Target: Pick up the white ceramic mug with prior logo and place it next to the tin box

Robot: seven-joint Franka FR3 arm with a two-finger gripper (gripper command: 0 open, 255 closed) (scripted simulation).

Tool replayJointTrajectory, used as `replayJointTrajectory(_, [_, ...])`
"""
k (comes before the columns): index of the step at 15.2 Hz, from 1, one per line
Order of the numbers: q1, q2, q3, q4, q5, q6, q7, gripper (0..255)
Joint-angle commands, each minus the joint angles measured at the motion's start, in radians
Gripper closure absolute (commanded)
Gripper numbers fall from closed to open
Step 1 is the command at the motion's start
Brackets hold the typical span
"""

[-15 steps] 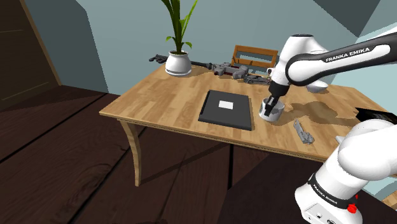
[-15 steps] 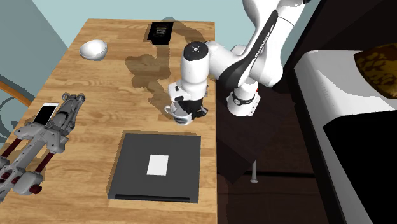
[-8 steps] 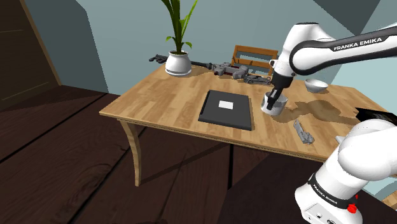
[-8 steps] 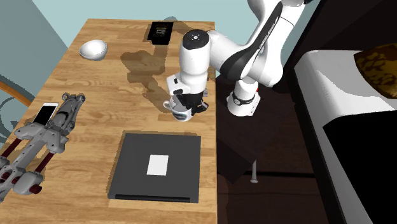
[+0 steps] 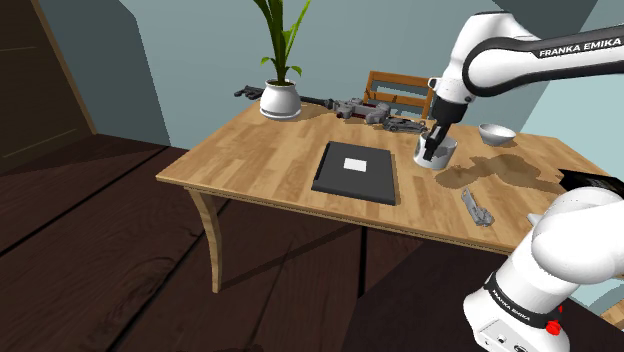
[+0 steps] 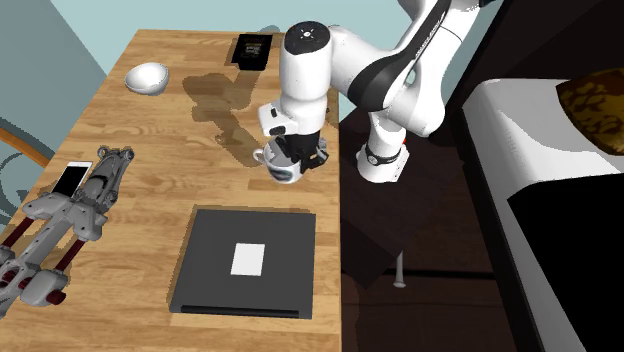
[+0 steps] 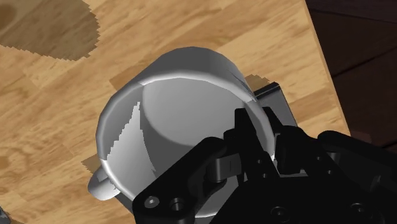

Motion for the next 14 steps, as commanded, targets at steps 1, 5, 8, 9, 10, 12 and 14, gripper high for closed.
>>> replayJointTrajectory(1, [0.0, -0.008, 0.002, 0.024, 0.002, -0.032, -0.002, 255])
replayJointTrajectory(5, [-0.026, -0.03, -0.038, 0.036, -0.025, -0.062, -0.053, 255])
replayJointTrajectory(8, [-0.067, -0.048, -0.104, 0.035, -0.07, -0.071, -0.128, 255])
replayJointTrajectory(9, [-0.08, -0.05, -0.126, 0.038, -0.085, -0.074, -0.153, 255])
replayJointTrajectory(10, [-0.092, -0.052, -0.149, 0.041, -0.1, -0.075, -0.179, 255])
replayJointTrajectory(12, [-0.116, -0.05, -0.194, 0.052, -0.128, -0.077, -0.23, 255])
replayJointTrajectory(14, [-0.138, -0.042, -0.241, 0.067, -0.155, -0.078, -0.281, 255])
